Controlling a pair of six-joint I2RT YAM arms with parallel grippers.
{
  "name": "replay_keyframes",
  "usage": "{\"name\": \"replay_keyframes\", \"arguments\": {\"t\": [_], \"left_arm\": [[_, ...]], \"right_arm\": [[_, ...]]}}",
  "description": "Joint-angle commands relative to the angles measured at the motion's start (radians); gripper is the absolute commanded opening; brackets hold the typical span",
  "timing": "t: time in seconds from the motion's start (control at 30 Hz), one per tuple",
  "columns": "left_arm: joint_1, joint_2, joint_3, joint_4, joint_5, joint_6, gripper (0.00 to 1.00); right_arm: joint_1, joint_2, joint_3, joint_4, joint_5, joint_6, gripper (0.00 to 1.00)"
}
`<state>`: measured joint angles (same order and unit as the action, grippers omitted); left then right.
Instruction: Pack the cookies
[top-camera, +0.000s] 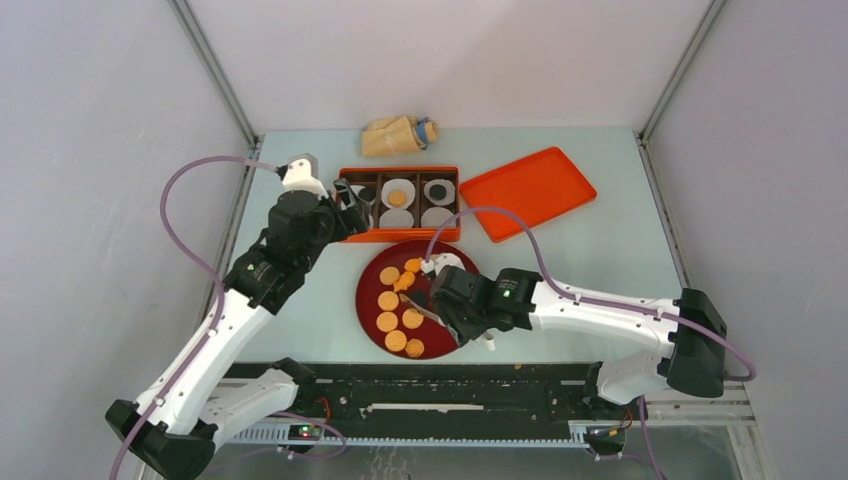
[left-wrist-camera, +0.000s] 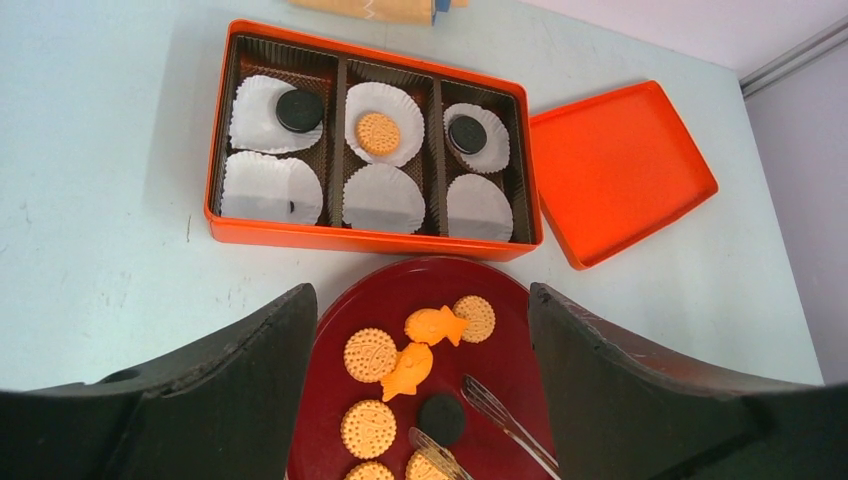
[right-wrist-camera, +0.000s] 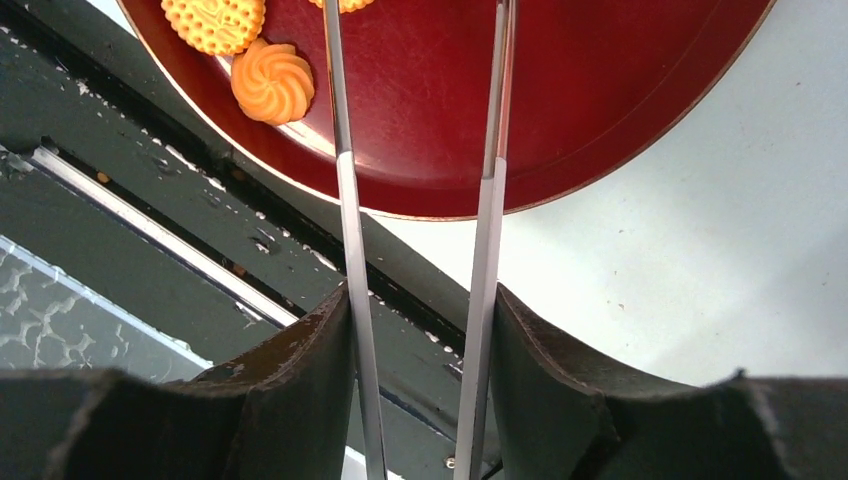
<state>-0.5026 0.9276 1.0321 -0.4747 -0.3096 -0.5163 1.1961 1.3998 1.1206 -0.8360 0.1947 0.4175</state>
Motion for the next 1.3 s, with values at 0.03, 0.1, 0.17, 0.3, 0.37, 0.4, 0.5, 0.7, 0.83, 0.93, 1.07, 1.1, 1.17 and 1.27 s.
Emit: {"name": "replay_keyframes", "arguments": {"t": [0.03,0.1,0.17,0.3,0.37,0.4,0.5,0.7,0.83,0.93,1.07,1.1,1.17,1.27], "left_arm": [[0.006,-0.049,-0.029,0.016,0.006,-0.003,0.82],[0.006,-0.054,-0.031,0.016,0.005,-0.002,0.82],[0.006,-0.057,-0.032,0.015,0.003,-0.001,0.82],[0.006,-0.058,-0.028,0.015,0.002,0.001,0.82],[0.006,-0.055,-0.025,0.015,0.006,0.001,0.82],[0.006,-0.053,-0.023,0.016,0.007,0.001,0.82],[0.006,-0.043,-0.007,0.015,0.006,0.004,0.82],[0.007,-0.051,0.024,-0.001,-0.039,0.014,0.82],[0.007,-0.051,0.043,-0.035,-0.063,0.035,0.82],[0.007,-0.049,0.035,-0.038,-0.06,0.037,0.83],[0.007,-0.036,0.021,-0.023,-0.027,0.023,0.83],[0.007,-0.033,0.02,-0.021,-0.021,0.021,0.83],[0.007,-0.032,0.02,-0.02,-0.014,0.018,0.83],[0.007,-0.046,0.017,-0.019,-0.011,0.015,0.83]], "right_arm": [[0.016,0.013,0.033,-0.001,-0.004,0.017,0.55],[0.017,0.02,0.034,-0.004,-0.001,0.015,0.53],[0.019,0.015,0.033,-0.003,-0.002,0.011,0.51],[0.017,-0.012,0.047,-0.011,0.038,0.006,0.46],[0.007,-0.023,0.076,-0.024,0.06,0.0,0.4],[-0.001,-0.028,0.089,-0.023,0.072,-0.011,0.39],[-0.023,-0.037,0.159,-0.014,0.094,-0.051,0.36],[-0.093,0.021,0.278,0.039,0.068,-0.135,0.36],[-0.104,0.09,0.316,-0.031,0.067,-0.146,0.36],[-0.082,0.067,0.266,-0.027,0.088,-0.123,0.36],[-0.057,0.021,0.195,-0.034,0.079,-0.066,0.35],[-0.049,0.012,0.177,-0.033,0.076,-0.054,0.35],[-0.039,0.004,0.142,-0.022,0.061,-0.035,0.35],[-0.018,0.015,0.111,-0.024,0.053,-0.008,0.36]]}}
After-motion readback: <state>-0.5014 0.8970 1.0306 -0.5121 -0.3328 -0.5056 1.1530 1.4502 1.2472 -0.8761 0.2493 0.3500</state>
